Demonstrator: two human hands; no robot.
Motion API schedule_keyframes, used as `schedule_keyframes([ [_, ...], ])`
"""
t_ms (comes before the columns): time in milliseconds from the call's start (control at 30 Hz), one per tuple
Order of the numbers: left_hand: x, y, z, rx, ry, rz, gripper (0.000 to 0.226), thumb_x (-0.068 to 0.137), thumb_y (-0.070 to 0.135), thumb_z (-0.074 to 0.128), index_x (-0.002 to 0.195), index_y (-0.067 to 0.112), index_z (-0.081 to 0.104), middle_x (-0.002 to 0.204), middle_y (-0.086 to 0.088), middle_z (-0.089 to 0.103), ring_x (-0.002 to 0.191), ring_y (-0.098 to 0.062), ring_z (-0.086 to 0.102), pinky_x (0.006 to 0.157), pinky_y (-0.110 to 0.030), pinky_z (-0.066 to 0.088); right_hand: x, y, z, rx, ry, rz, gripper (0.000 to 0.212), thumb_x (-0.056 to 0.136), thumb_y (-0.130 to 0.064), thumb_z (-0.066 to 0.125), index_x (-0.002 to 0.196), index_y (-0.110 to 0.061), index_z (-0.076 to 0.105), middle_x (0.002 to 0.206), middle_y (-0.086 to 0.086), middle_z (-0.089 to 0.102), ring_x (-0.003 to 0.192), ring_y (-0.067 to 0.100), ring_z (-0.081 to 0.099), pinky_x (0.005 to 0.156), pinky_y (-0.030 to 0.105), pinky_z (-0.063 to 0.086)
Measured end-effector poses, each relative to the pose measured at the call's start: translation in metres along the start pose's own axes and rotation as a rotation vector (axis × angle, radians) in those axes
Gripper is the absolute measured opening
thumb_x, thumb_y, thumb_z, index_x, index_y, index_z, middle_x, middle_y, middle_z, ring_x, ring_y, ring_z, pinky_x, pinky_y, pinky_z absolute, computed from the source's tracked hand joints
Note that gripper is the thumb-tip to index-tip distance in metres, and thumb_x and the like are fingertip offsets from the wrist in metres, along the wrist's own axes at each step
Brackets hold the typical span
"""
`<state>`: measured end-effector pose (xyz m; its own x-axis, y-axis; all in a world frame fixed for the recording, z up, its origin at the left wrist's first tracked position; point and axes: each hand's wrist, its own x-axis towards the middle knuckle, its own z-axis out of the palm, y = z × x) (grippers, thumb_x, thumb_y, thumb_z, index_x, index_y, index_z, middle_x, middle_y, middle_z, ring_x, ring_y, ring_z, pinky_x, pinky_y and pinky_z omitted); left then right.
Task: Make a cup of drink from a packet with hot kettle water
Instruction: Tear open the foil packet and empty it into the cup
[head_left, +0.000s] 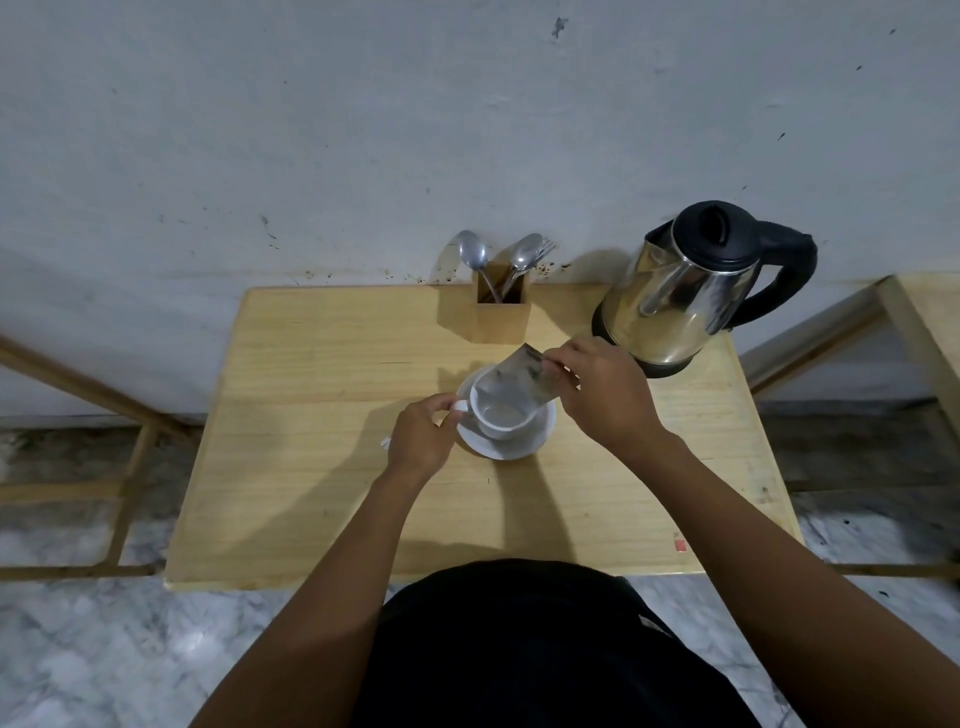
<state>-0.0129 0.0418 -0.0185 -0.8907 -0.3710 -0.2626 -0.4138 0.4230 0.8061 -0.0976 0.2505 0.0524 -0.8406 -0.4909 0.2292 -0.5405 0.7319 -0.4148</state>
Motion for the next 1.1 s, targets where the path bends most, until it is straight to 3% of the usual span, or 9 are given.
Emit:
schedule_keyframes([
  [100, 0.001, 0.000, -0.002, 0.011, -0.011, 0.009, 0.024, 0.091, 0.031, 0.061, 0.109, 0.018, 0.070, 0.111, 0.002, 0.070, 0.092, -0.008, 0.058, 0.078, -0.023, 0.041, 0.005, -0.001, 0.001, -0.067, 0.018, -0.069, 0.013, 0.088, -0.020, 0.064, 0.091, -0.016, 0.077, 0.083, 0.001, 0.069, 0.075, 0.026, 0.064, 0.072, 0.040, 0.050],
  [233, 0.002, 0.000, -0.004, 0.024, -0.019, 0.007, 0.026, 0.091, 0.033, 0.061, 0.111, 0.018, 0.069, 0.114, 0.001, 0.070, 0.085, -0.019, 0.062, 0.077, -0.023, 0.039, 0.009, -0.003, 0.001, -0.061, 0.009, -0.071, 0.009, 0.085, -0.018, 0.072, 0.090, -0.017, 0.079, 0.082, -0.001, 0.071, 0.072, 0.023, 0.067, 0.076, 0.041, 0.049],
  [500, 0.001, 0.001, -0.004, 0.036, -0.018, -0.007, 0.025, 0.091, 0.029, 0.062, 0.111, 0.016, 0.069, 0.116, 0.000, 0.070, 0.095, -0.029, 0.066, 0.077, -0.023, 0.040, 0.016, -0.001, 0.000, -0.109, -0.005, -0.058, 0.010, 0.088, -0.027, 0.069, 0.091, -0.027, 0.079, 0.085, -0.009, 0.072, 0.081, 0.018, 0.066, 0.086, 0.029, 0.028],
  [700, 0.004, 0.002, -0.007, 0.061, -0.061, 0.017, 0.031, 0.091, 0.034, 0.060, 0.114, 0.015, 0.067, 0.118, -0.002, 0.068, 0.098, -0.027, 0.064, 0.080, -0.027, 0.042, 0.016, -0.002, 0.000, -0.135, -0.017, -0.057, 0.010, 0.089, -0.029, 0.068, 0.090, -0.027, 0.078, 0.086, -0.008, 0.071, 0.086, 0.021, 0.065, 0.089, 0.036, 0.033],
  [833, 0.006, 0.010, -0.008, 0.072, -0.050, 0.051, 0.041, 0.090, 0.034, 0.060, 0.129, 0.018, 0.058, 0.127, -0.001, 0.061, 0.105, -0.028, 0.061, 0.091, -0.034, 0.048, 0.015, -0.004, -0.001, -0.145, 0.000, -0.120, 0.009, 0.087, -0.026, 0.070, 0.088, -0.026, 0.079, 0.084, -0.007, 0.071, 0.081, 0.022, 0.064, 0.087, 0.036, 0.035],
  [967, 0.014, 0.023, -0.009, 0.107, -0.026, 0.198, 0.026, 0.089, 0.025, 0.062, 0.114, 0.018, 0.069, 0.119, -0.003, 0.065, 0.106, -0.021, 0.059, 0.088, -0.031, 0.048, 0.018, -0.008, -0.003, -0.158, 0.003, -0.177, 0.010, 0.087, -0.027, 0.069, 0.088, -0.026, 0.079, 0.083, -0.005, 0.071, 0.078, 0.022, 0.064, 0.083, 0.040, 0.041],
  [1100, 0.021, 0.029, -0.007, 0.118, -0.010, 0.261, 0.014, 0.088, 0.013, 0.062, 0.093, 0.011, 0.075, 0.102, -0.004, 0.072, 0.095, -0.021, 0.065, 0.085, -0.032, 0.051, 0.023, -0.012, -0.007, -0.163, 0.003, -0.224, 0.013, 0.088, -0.028, 0.067, 0.090, -0.025, 0.079, 0.084, -0.005, 0.071, 0.080, 0.022, 0.064, 0.083, 0.038, 0.040],
])
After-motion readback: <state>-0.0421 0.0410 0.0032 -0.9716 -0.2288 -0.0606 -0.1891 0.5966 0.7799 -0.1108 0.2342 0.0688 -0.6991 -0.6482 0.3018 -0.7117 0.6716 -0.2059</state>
